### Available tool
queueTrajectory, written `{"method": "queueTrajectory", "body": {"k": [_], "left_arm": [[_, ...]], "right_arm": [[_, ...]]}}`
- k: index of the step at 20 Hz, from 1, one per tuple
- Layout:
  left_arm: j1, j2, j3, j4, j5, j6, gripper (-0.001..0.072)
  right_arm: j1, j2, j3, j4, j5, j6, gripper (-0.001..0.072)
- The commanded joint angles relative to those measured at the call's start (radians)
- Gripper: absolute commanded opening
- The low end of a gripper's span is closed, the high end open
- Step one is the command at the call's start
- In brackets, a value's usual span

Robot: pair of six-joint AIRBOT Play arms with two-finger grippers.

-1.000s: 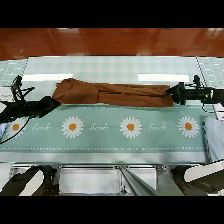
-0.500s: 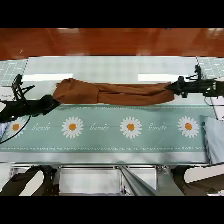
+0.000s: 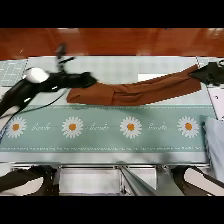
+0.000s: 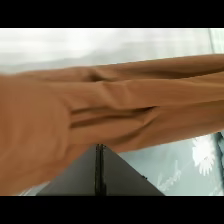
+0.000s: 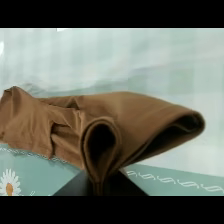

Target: Fold the shirts.

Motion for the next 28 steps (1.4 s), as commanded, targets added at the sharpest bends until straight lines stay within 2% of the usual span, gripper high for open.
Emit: {"method": "queueTrajectory", "body": {"k": [1, 4, 6, 8, 12, 13, 14, 16, 18, 21, 23, 28], "left_arm": [[-0.219, -0.345, 0.407, 0.191, -0.089, -0.191, 0.0023], [-0.365, -0.588, 0.756, 0.417, -0.249, -0.401, 0.0023], [-0.439, -0.708, 0.926, 0.465, -0.308, -0.466, 0.0023], [-0.492, -0.771, 0.984, 0.455, -0.286, -0.517, 0.0023], [-0.555, -0.813, 0.968, 0.373, -0.272, -0.52, 0.0024], [-0.56, -0.817, 0.968, 0.337, -0.275, -0.496, 0.0024], [-0.558, -0.813, 0.969, 0.313, -0.278, -0.469, 0.0024], [-0.519, -0.784, 0.968, 0.311, -0.297, -0.468, 0.0024], [-0.433, -0.72, 0.95, 0.336, -0.362, -0.459, 0.0025], [-0.272, -0.518, 0.782, 0.499, -0.433, -0.449, 0.0025], [-0.164, -0.335, 0.59, 0.585, -0.412, -0.449, 0.0025], [0.084, 0.154, 0.064, 0.595, -0.256, -0.441, 0.0025]], "right_arm": [[-0.005, 0.127, 0.0, -0.011, 0.055, 0.039, 0.0024], [-0.005, 0.187, 0.0, -0.01, 0.093, 0.063, 0.0024], [-0.005, 0.216, 0.0, -0.008, 0.111, 0.072, 0.0024], [-0.005, 0.238, 0.0, -0.006, 0.121, 0.079, 0.0024], [0.0, 0.248, -0.007, 0.032, 0.12, 0.085, 0.0024], [0.005, 0.248, -0.012, 0.04, 0.119, 0.085, 0.0024], [0.009, 0.248, -0.012, 0.037, 0.119, 0.085, 0.0024], [0.03, 0.248, -0.012, 0.039, 0.114, 0.087, 0.0024], [0.073, 0.248, -0.012, 0.039, 0.074, 0.102, 0.0025], [0.196, 0.231, -0.012, 0.04, -0.018, 0.129, 0.0024], [0.313, 0.188, -0.012, 0.048, -0.103, 0.147, 0.0024], [0.636, -0.014, 0.007, 0.161, -0.427, 0.148, 0.0024]]}}
